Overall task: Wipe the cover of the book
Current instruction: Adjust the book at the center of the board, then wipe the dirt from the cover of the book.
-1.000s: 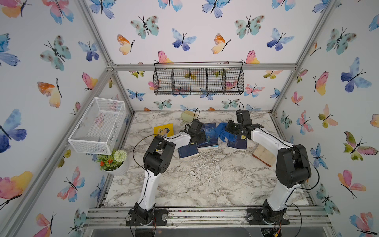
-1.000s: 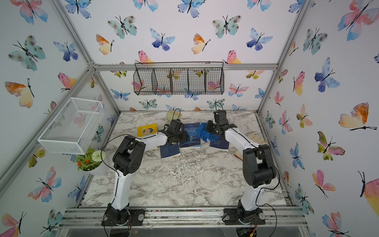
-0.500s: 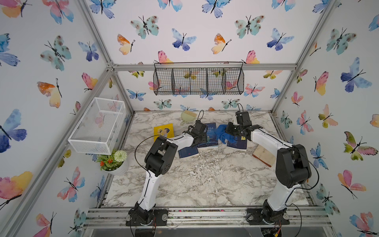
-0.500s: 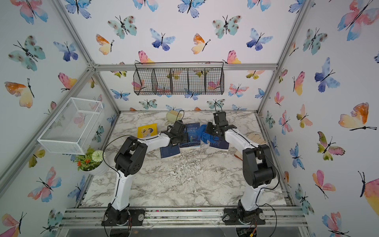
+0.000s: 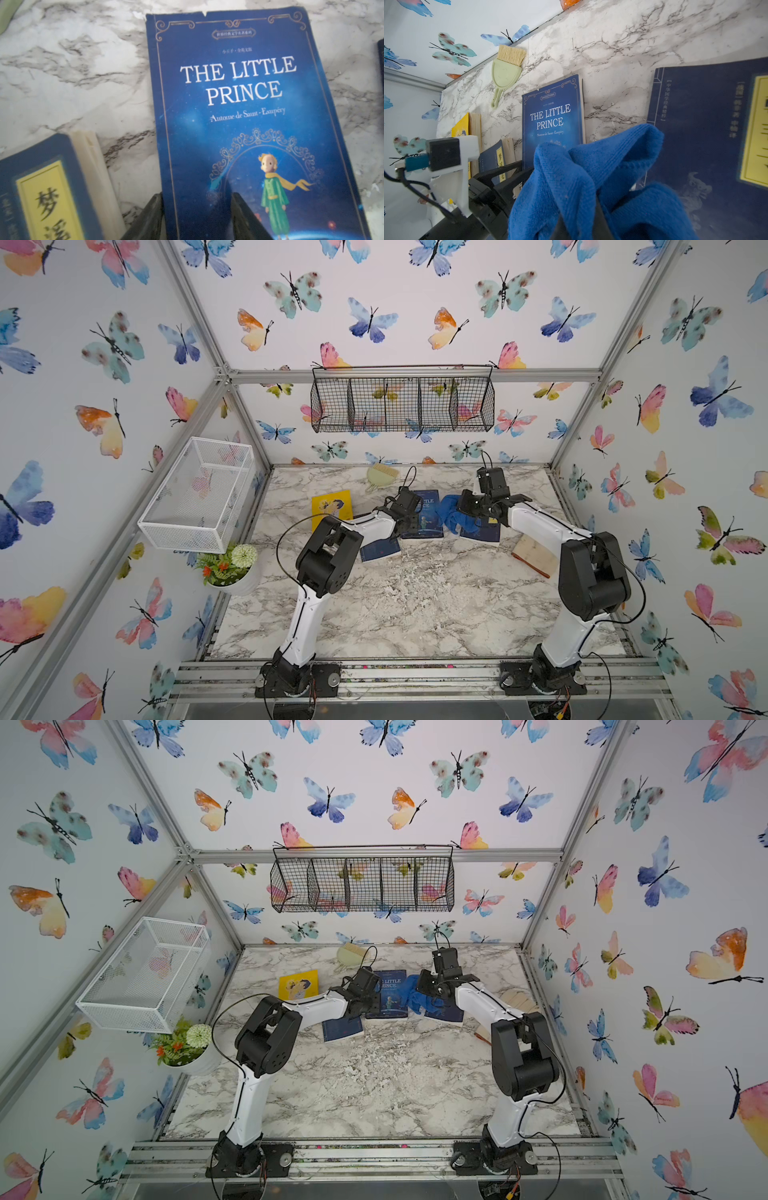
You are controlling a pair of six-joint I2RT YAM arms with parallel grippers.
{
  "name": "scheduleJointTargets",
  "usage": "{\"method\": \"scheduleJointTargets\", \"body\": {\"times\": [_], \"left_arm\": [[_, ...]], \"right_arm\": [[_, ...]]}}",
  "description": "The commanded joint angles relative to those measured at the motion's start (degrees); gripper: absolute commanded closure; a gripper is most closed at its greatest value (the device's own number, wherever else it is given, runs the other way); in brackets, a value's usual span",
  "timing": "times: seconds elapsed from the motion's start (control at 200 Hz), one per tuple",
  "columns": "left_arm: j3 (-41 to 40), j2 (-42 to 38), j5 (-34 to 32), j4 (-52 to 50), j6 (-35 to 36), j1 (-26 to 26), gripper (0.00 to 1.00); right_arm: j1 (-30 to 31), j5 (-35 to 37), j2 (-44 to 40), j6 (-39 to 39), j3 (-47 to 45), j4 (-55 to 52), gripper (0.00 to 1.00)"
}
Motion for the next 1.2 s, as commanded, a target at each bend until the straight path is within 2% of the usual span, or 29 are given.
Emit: {"method": "scheduleJointTargets", "body": {"times": [0.0, 0.305, 0.425, 0.686, 0.836, 0.976, 1.066, 1.131, 1.196], "left_arm": [[1.4, 4.0, -1.8, -2.7, 4.4, -3.2, 0.52], [-5.0, 0.0, -0.4, -0.4, 1.3, -3.4, 0.62], [-9.0, -2.5, 2.9, 2.9, -0.1, -3.5, 0.67], [-12.4, -2.8, 7.7, 6.3, -2.6, -3.5, 0.70], [-14.4, -2.8, 8.7, 7.8, -3.5, -3.5, 0.72], [-15.5, -3.1, 9.2, 7.7, -3.8, -3.3, 0.73], [-16.1, -3.3, 10.2, 7.6, -4.2, -3.2, 0.73], [-16.6, -3.6, 10.5, 7.8, -4.4, -3.1, 0.73], [-17.0, -3.8, 10.8, 8.0, -4.8, -3.0, 0.73]], "right_arm": [[0.0, -1.5, -1.5, -1.0, -0.9, 0.2, 0.96], [2.9, -3.3, 1.8, 1.0, 0.6, 2.1, 0.96], [5.3, -1.7, 8.4, 2.4, 3.3, 2.4, 0.97], [5.6, 2.7, 22.9, 2.9, 11.9, -0.9, 0.96], [5.5, 5.5, 30.8, 1.9, 21.0, -3.5, 0.97], [5.3, 8.7, 40.7, -0.3, 36.4, -10.9, 0.97], [4.8, 7.4, 45.5, -0.7, 44.0, -14.5, 0.96], [4.6, 6.1, 46.6, -0.8, 45.9, -16.3, 0.96], [4.6, 5.3, 45.0, -1.1, 43.1, -16.3, 0.97]]}}
